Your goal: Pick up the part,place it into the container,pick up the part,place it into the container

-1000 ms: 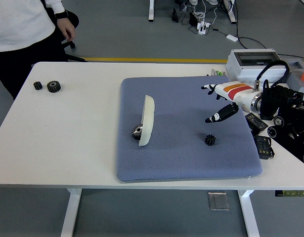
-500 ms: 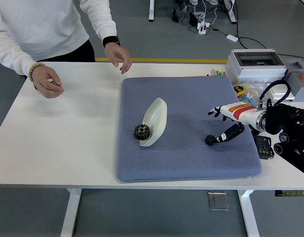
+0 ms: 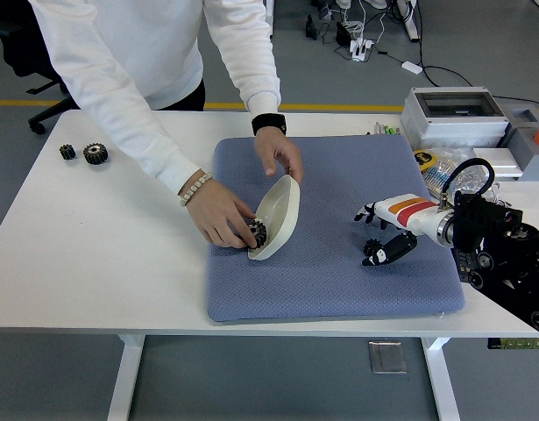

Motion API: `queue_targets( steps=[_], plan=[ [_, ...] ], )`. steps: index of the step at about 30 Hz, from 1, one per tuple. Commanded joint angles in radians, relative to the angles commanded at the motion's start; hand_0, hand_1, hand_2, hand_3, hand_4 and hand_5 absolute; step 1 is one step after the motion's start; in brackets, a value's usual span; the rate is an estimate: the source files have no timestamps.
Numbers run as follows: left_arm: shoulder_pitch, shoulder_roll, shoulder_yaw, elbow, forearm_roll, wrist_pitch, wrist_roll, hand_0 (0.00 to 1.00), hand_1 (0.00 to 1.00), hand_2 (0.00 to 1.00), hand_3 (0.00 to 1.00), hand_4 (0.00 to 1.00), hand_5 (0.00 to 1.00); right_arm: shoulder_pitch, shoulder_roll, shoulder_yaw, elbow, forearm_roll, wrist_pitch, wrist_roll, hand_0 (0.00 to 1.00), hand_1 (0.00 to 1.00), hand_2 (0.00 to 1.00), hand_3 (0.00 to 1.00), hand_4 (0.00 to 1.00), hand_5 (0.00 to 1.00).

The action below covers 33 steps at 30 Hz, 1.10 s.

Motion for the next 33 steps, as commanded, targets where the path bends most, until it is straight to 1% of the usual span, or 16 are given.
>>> queue_targets(
  steps=[1,4,6,7,11,12,13,18,19,24,25,33],
  plan=[
    [0.000,0.000,0.001,0.000,0.000,-0.001,0.000,0.618,0.587,0.646,0.557,0.643,0.571,-0.002,0.000,-0.002,-0.002,0.000,-0.007,0.002,0.360,0.506,0.600,0.531,0.803,0.374],
    [0.001,0.001,0.004,0.000,0.002,-0.002,0.003,0.618,0.587,0.646,0.557,0.643,0.571,-0.006,0.003,-0.007,-0.013,0.000,-0.025,0.006,0.360,0.506,0.600,0.531,0.803,0.374],
    [0.000,0.001,0.006,0.000,0.005,-0.003,0.004,0.618,0.587,0.646,0.557,0.643,0.571,-0.008,0.005,-0.008,-0.018,-0.001,-0.028,0.006,0.360,0.506,0.600,0.531,0.803,0.374],
    [0.001,0.002,0.007,0.000,0.004,-0.003,0.005,0.617,0.587,0.646,0.557,0.642,0.570,-0.009,0.005,-0.009,-0.021,-0.001,-0.029,0.006,0.332,0.482,0.567,0.502,0.775,0.365],
    [0.000,0.003,0.008,0.000,0.004,-0.003,0.005,0.617,0.587,0.646,0.557,0.642,0.570,-0.015,0.002,-0.012,-0.031,0.000,-0.038,0.011,0.332,0.482,0.567,0.502,0.775,0.365],
    [-0.001,0.003,0.008,0.000,0.004,-0.003,0.004,0.617,0.587,0.646,0.557,0.642,0.570,-0.016,0.001,-0.011,-0.032,0.001,-0.039,0.012,0.332,0.482,0.567,0.502,0.775,0.365],
    [-0.001,0.003,0.008,0.000,0.003,-0.003,0.004,0.616,0.585,0.646,0.557,0.642,0.571,-0.017,0.000,-0.011,-0.033,0.001,-0.040,0.012,0.300,0.449,0.526,0.494,0.744,0.367],
    [-0.005,0.003,0.011,0.000,-0.001,-0.003,0.002,0.616,0.585,0.646,0.557,0.642,0.571,-0.018,-0.007,-0.007,-0.035,0.001,-0.038,0.015,0.300,0.449,0.526,0.494,0.744,0.367],
    [-0.005,0.003,0.011,0.000,-0.001,-0.003,0.002,0.616,0.587,0.646,0.557,0.643,0.571,-0.018,-0.008,-0.007,-0.035,0.001,-0.038,0.015,0.244,0.429,0.509,0.488,0.742,0.376],
    [-0.007,0.003,0.011,0.000,-0.002,-0.004,0.002,0.616,0.587,0.646,0.557,0.643,0.571,-0.018,-0.012,-0.004,-0.034,0.005,-0.040,0.020,0.244,0.429,0.509,0.488,0.742,0.376],
    [-0.007,0.003,0.011,0.000,-0.002,-0.004,0.002,0.615,0.586,0.647,0.557,0.643,0.571,-0.018,-0.014,-0.003,-0.032,0.005,-0.041,0.021,0.210,0.416,0.500,0.489,0.742,0.376],
    [-0.008,0.006,0.009,0.000,0.001,-0.004,0.002,0.616,0.585,0.647,0.557,0.643,0.570,-0.014,-0.028,0.016,-0.017,0.010,-0.044,0.027,0.202,0.410,0.497,0.491,0.729,0.364]
  ],
)
